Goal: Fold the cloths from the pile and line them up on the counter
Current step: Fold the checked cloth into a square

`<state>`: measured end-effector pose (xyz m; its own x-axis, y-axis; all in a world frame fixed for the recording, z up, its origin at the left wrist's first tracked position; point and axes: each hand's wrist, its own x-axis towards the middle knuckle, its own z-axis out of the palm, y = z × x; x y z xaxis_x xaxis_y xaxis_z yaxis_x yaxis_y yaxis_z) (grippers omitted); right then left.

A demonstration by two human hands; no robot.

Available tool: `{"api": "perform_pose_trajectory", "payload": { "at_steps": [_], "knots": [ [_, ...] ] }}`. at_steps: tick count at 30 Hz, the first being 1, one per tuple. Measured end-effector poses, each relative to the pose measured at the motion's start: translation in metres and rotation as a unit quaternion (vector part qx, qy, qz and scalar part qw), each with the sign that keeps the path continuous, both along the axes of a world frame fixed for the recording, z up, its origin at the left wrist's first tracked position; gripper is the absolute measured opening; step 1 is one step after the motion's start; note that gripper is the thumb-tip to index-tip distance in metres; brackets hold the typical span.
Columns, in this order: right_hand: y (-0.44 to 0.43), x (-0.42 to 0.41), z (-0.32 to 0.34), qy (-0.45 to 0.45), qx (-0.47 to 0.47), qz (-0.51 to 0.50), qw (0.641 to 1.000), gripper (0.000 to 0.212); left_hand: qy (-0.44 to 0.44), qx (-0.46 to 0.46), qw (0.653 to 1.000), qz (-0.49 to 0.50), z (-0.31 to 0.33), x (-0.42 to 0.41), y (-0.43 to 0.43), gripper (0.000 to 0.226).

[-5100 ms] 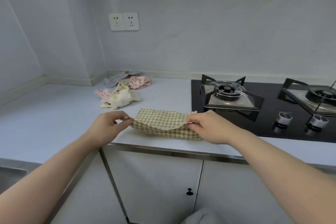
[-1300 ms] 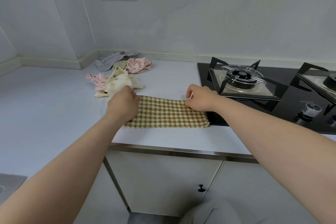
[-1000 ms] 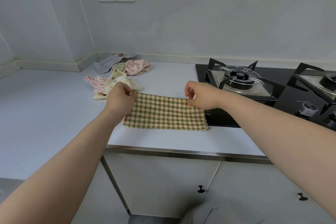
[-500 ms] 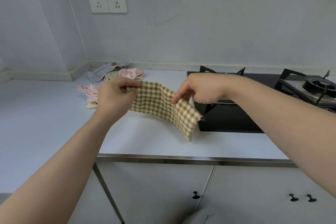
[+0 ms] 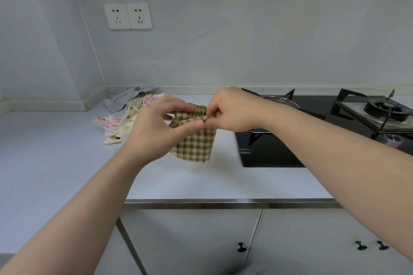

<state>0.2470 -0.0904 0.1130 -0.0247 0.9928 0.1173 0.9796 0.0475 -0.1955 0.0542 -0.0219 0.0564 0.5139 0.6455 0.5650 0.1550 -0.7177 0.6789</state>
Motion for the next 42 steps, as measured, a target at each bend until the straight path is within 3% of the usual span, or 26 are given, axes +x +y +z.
{"api": "perform_pose_trajectory", "payload": {
  "at_steps": [13,19,22,25,30,35,39,42],
  "knots": [
    [-0.003,0.002,-0.005,0.126,0.014,0.018,0.992,0.021,0.030,0.057,0.997,0.045,-0.001,0.001,0.000,0.026],
    [-0.004,0.004,-0.005,0.143,0.013,0.012,0.990,0.022,0.080,0.087,0.993,0.031,0.001,-0.003,0.001,0.038],
    [-0.005,0.004,-0.005,0.142,0.003,0.007,0.990,0.022,0.029,0.080,0.995,0.042,-0.003,0.000,0.002,0.016],
    [-0.006,0.004,-0.005,0.125,-0.003,0.018,0.992,0.025,-0.020,0.041,0.998,0.030,-0.004,0.001,0.003,0.003],
    [-0.010,0.003,-0.003,0.029,-0.035,0.055,0.997,0.038,-0.108,-0.136,0.982,-0.081,0.002,-0.012,0.015,0.007],
    [-0.025,-0.004,0.013,-0.025,-0.045,0.093,0.994,0.027,-0.131,-0.208,0.966,-0.083,0.003,-0.019,0.026,0.008],
    [-0.040,-0.027,0.027,0.034,0.008,0.197,0.980,0.016,-0.138,-0.275,0.944,-0.117,-0.003,-0.017,0.026,0.009],
    [-0.042,-0.036,0.031,0.045,0.014,0.206,0.977,0.023,-0.129,-0.304,0.931,-0.156,-0.005,-0.015,0.022,0.013]
  ]
}}
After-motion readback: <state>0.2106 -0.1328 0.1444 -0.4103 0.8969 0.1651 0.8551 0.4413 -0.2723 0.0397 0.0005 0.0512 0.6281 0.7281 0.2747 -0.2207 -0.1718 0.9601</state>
